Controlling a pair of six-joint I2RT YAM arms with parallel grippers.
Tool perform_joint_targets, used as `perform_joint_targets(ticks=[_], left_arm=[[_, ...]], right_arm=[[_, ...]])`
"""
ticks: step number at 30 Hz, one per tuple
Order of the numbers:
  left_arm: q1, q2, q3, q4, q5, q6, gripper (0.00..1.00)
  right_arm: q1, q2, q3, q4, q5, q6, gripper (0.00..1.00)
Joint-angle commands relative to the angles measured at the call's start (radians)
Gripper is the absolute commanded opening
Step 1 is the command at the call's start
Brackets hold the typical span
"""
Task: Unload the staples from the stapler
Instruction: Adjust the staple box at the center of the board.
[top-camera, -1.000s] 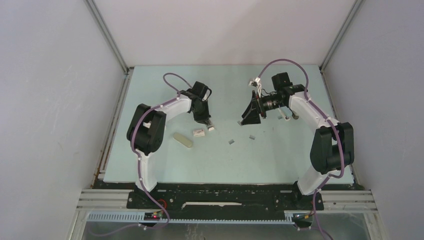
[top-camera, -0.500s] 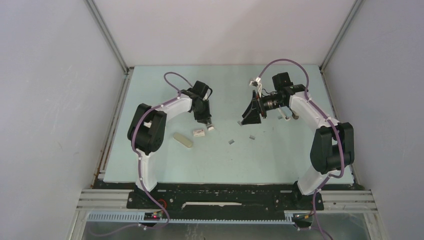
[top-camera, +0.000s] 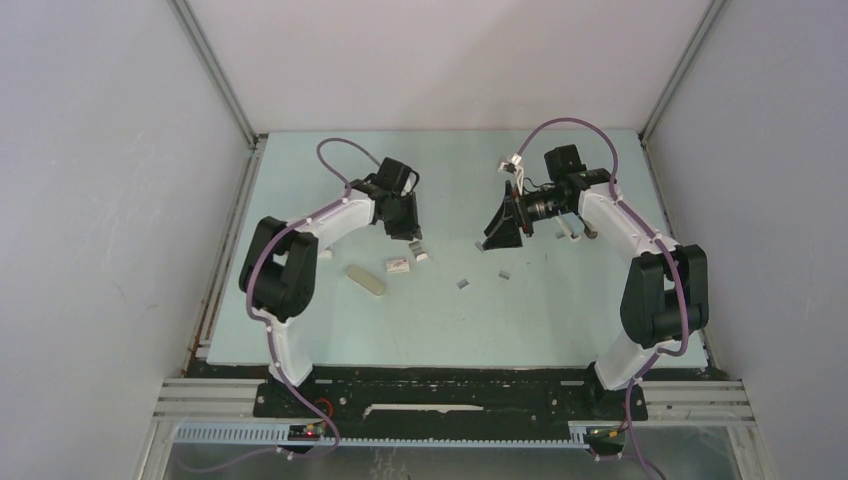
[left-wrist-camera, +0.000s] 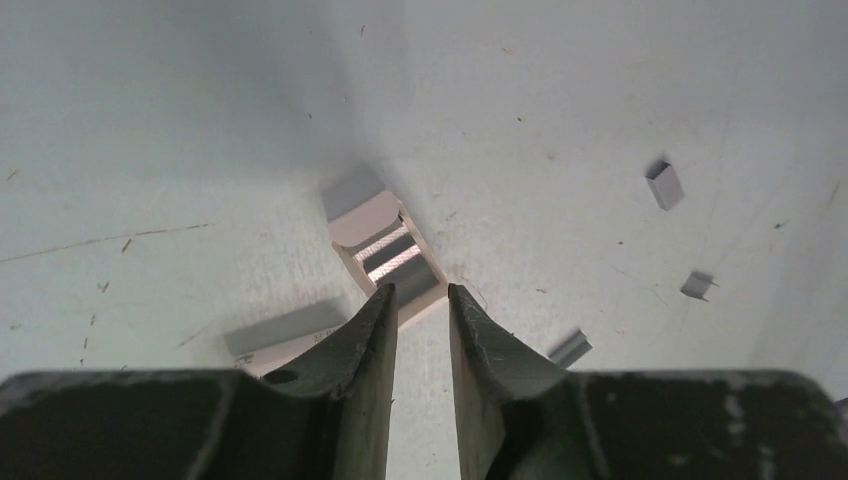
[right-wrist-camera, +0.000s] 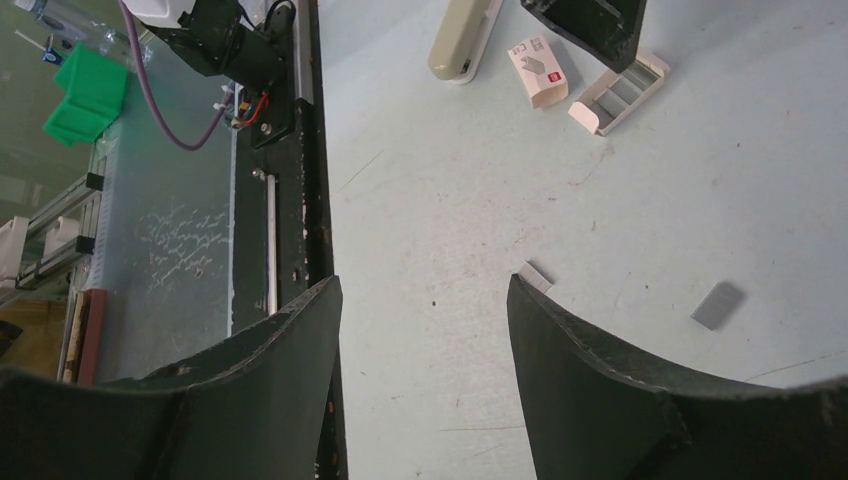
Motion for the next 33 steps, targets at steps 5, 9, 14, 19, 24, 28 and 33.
perform_joint_targets(ticks=[5, 9, 14, 19, 24, 28, 33], left_arm=[[0.002, -0.054, -0.051, 0.021, -0.070, -0.033, 0.30], [0.002, -0.037, -0.043, 0.005, -0.091, -0.046, 0.30], [0.002, 0.005, -0.028, 0.001, -0.063, -0.053, 0.29], [0.002, 0.044, -0.015, -0.007, -0.050, -0.058, 0.26], [0.002, 0.063, -0.011, -0.011, -0.044, -0.059, 0.23], [0.002, 0.074, -0.004, -0.015, -0.032, -0.056, 0.20], [-0.001, 0.082, 0.017, -0.017, 0.004, -0.020, 0.08]], right_arm=[[-0.007, 0.003, 0.004, -0.006, -0.028, -0.025, 0.71], [-0.008, 0.004, 0.004, -0.007, -0.030, -0.026, 0.71], [-0.008, 0.002, 0.005, -0.007, -0.029, -0.026, 0.71], [-0.009, 0.002, 0.004, -0.007, -0.030, -0.027, 0.71], [-0.011, 0.005, 0.005, -0.008, -0.031, -0.027, 0.71], [-0.011, 0.007, 0.004, -0.008, -0.032, -0.028, 0.71], [-0.011, 0.007, 0.006, -0.007, -0.032, -0.027, 0.71]])
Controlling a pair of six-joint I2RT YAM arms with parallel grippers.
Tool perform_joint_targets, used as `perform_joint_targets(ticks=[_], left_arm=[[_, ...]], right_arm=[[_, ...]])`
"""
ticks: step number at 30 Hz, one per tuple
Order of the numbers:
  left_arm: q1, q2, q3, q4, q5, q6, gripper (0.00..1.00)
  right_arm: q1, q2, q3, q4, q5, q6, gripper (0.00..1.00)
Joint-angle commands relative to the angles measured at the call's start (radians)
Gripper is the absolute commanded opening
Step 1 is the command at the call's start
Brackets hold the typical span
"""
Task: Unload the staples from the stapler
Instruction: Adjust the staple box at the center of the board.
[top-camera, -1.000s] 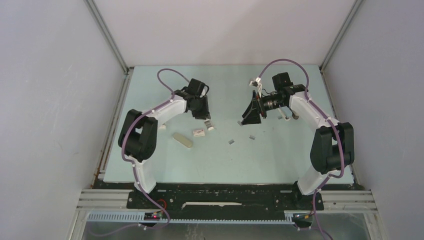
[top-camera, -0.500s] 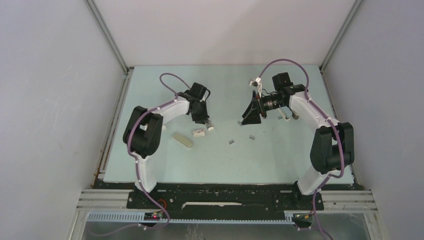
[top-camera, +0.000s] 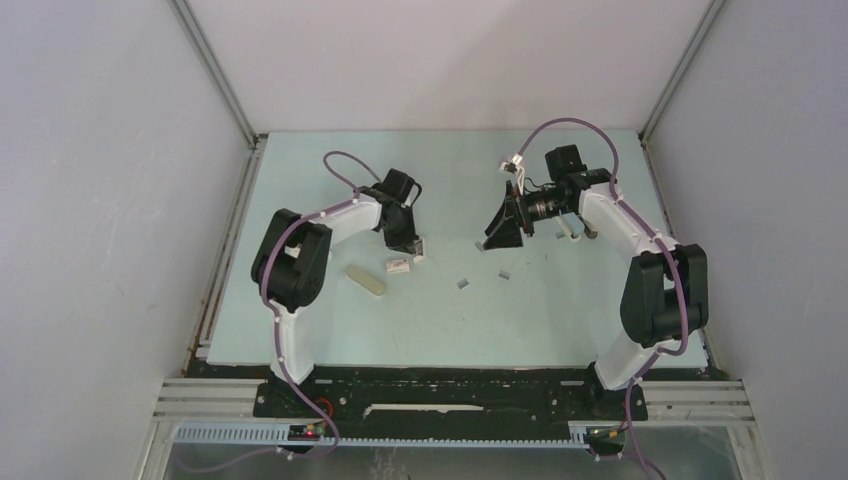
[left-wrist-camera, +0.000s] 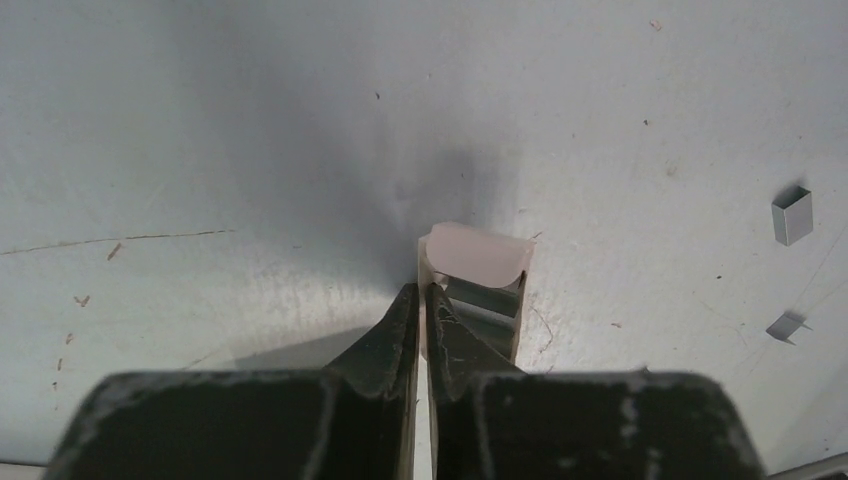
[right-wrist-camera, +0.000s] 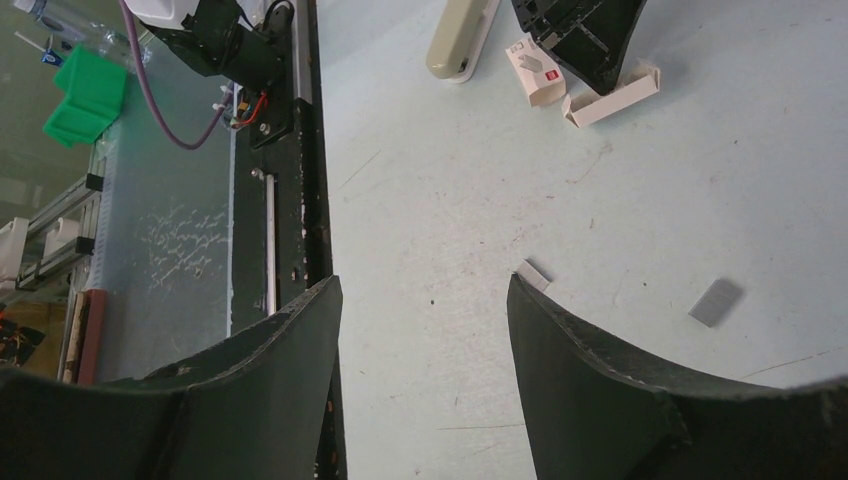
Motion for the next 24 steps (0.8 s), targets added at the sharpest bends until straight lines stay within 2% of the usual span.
perform_joint_targets(ticks=[1, 7, 11, 17, 24], left_arm=[[-0.004, 0.021, 0.058, -0.013, 0.046, 0.036, 0.07], [-0.031, 0.048, 0.124, -0.049, 0.071, 0.106, 0.05], [-0.060, 0.055, 0.168, -0.079, 0.044, 0.161, 0.00], [-0.106, 0.054, 0.225, -0.129, -0.020, 0.272, 0.00], [-0.116, 0.041, 0.225, -0.131, 0.014, 0.353, 0.00]], right_arm=[[-0.008, 0.005, 0.006, -0.004, -0.030, -0.022, 0.71], [-0.008, 0.006, 0.005, -0.004, -0.030, -0.021, 0.71], [-0.007, 0.006, 0.005, -0.003, -0.029, -0.021, 0.71], [-0.007, 0.007, 0.004, -0.003, -0.030, -0.020, 0.71], [-0.008, 0.010, 0.005, -0.005, -0.031, -0.021, 0.71]])
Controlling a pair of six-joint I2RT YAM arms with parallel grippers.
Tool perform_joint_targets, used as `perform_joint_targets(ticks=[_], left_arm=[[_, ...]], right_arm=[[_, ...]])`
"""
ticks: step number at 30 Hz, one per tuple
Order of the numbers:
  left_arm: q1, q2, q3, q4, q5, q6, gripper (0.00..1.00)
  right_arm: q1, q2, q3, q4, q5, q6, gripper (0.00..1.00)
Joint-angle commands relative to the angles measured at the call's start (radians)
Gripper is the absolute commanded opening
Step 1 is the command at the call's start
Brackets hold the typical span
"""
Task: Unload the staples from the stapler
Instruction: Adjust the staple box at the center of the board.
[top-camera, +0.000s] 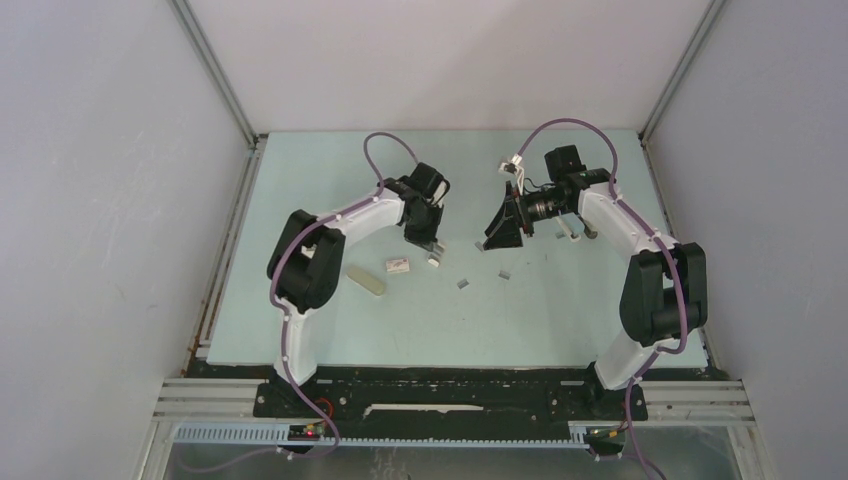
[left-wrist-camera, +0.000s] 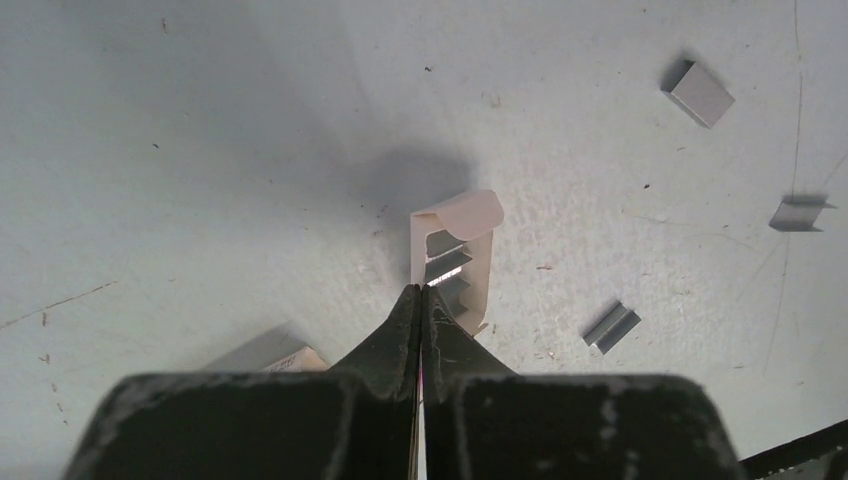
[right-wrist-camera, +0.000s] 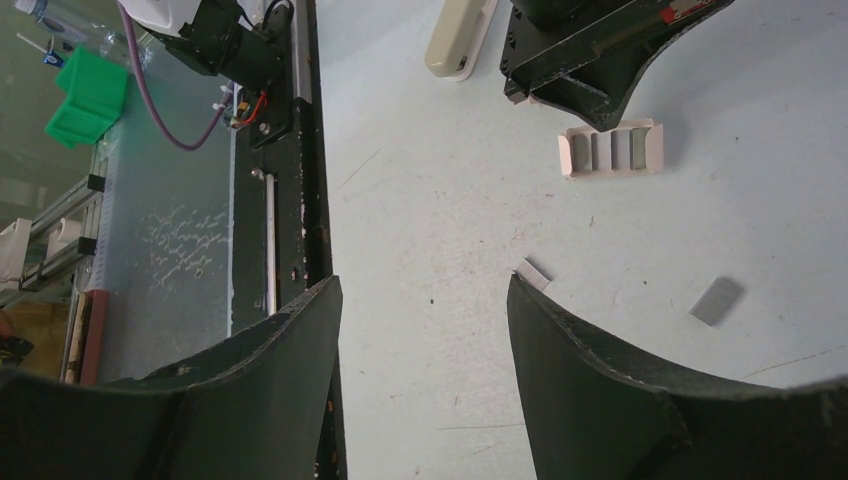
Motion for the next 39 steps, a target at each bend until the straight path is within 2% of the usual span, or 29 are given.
perform_joint_targets(ticks=[1, 32, 35, 37, 39], left_arm=[[-0.001, -0.010, 0.045, -0.014, 0.018, 0.103, 0.00], [-0.002, 0.100, 0.174, -0.076, 0.292, 0.339, 0.00], [-0.002, 0.103, 0.181, -0.087, 0.283, 0.365, 0.00], [-0.002, 0.098, 0.182, -0.087, 0.258, 0.357, 0.09], [-0.001, 0.077, 0.167, -0.063, 0.233, 0.338, 0.10]], right_arm=[[-0.008, 0.001, 0.005, -0.004, -0.031, -0.020, 0.71], [-0.008, 0.000, 0.004, -0.006, -0.024, -0.025, 0.71], [-0.008, -0.001, 0.005, -0.008, -0.018, -0.028, 0.71], [-0.006, -0.002, 0.005, -0.010, -0.012, -0.033, 0.71], [-0.004, -0.005, 0.005, -0.016, -0.002, -0.043, 0.71]])
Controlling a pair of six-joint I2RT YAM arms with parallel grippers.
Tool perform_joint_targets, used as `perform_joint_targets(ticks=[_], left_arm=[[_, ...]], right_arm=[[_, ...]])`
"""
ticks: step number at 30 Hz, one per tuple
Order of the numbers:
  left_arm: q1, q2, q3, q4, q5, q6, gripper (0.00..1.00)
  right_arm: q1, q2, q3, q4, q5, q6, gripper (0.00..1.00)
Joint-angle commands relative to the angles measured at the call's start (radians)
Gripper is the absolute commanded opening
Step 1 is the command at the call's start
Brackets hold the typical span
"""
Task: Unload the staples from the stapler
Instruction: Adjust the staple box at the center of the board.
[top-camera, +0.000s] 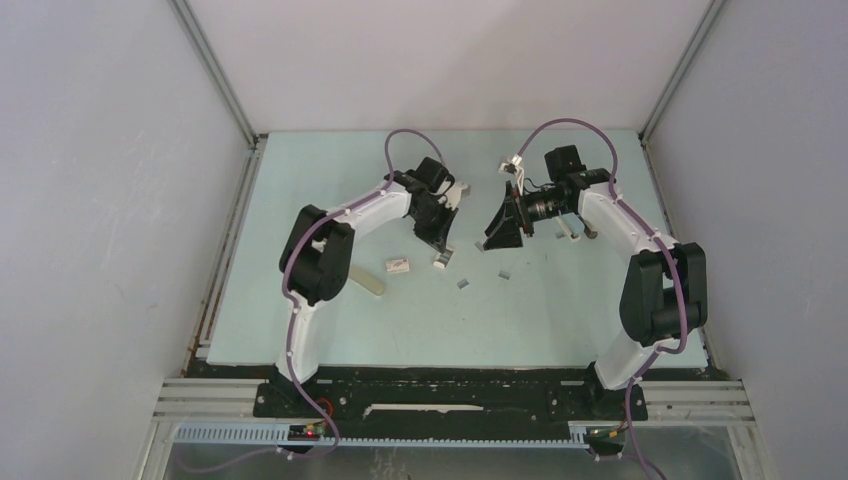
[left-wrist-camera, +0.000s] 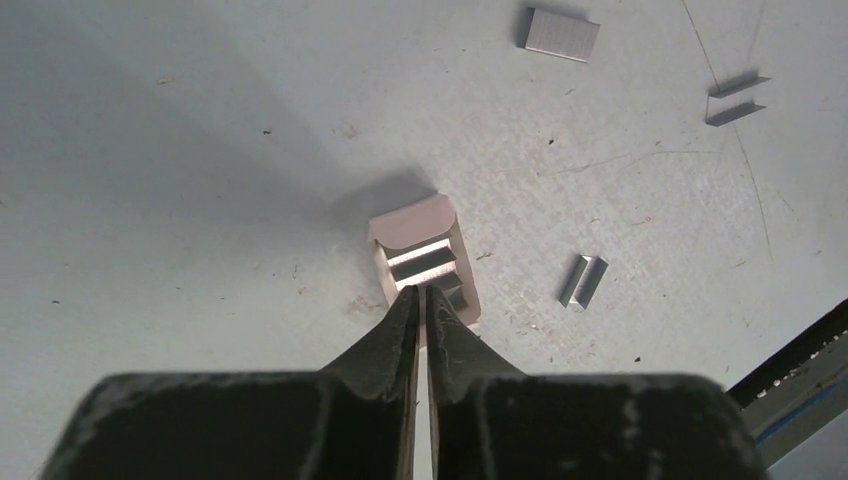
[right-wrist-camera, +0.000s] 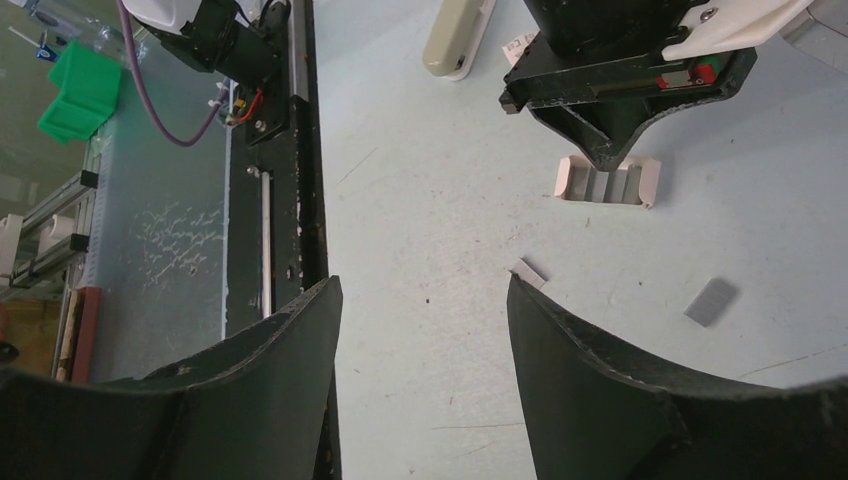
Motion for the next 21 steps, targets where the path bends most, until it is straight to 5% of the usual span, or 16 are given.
perform_joint_targets(ticks=[1, 6, 12, 19, 21], left_arm=[[-0.001, -0.043, 0.016, 0.036, -0.033, 0.000, 0.12], [0.003, -0.214, -0.124, 0.198, -0.161, -0.120, 0.24], [0.006, -0.538, -0.442, 0.459, -0.393, -0.251, 0.53], [0.031, -0.842, -0.679, 0.539, -0.635, -0.352, 0.96], [0.062, -0.907, -0.736, 0.543, -0.618, -0.398, 1.00]], right_arm=[[-0.001, -0.007, 0.004, -0.017, 0.006, -0.036, 0.71], [0.053, -0.014, 0.006, -0.005, 0.106, -0.089, 0.71], [0.163, 0.054, 0.075, 0.031, 0.235, -0.179, 0.69], [0.297, 0.310, 0.345, -0.070, 0.484, -0.064, 0.45], [0.326, 0.366, 0.394, -0.072, 0.535, -0.040, 0.40]])
